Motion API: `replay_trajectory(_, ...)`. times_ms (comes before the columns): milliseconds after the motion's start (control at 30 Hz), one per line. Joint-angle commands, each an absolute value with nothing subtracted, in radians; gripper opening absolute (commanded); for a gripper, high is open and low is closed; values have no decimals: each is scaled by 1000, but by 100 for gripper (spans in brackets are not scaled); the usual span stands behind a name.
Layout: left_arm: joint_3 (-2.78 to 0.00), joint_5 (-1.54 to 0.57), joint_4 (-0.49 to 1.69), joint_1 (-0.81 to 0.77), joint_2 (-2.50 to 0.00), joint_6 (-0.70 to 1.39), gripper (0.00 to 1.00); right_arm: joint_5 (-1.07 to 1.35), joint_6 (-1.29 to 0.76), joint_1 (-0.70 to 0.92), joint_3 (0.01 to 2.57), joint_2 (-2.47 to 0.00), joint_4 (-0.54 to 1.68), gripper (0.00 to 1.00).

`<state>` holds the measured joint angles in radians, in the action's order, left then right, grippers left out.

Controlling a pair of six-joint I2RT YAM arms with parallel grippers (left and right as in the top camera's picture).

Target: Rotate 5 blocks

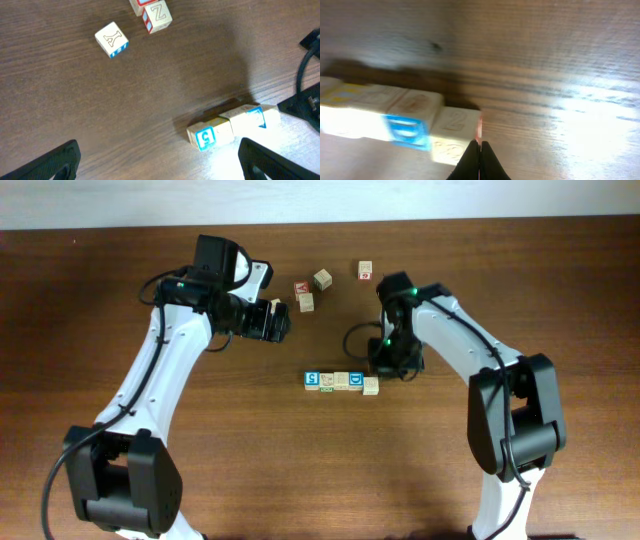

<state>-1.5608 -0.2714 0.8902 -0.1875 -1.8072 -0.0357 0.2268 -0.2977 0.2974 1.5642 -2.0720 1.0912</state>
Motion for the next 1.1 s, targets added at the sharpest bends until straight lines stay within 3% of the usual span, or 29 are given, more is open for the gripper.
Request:
replay_trajectory(0, -1676, -264, 941, -163, -1809, -48, 99, 224, -292, 299, 1738, -2065, 1177, 4)
replay_trajectory(300, -1750, -237, 991, -101, -1810, -69, 99, 225, -291, 323, 1766, -2057, 1431, 4)
replay_trajectory(1067, -1750, -133, 1012, -95, -1810, -69, 99, 64, -470, 476, 1497, -2057, 1184, 4)
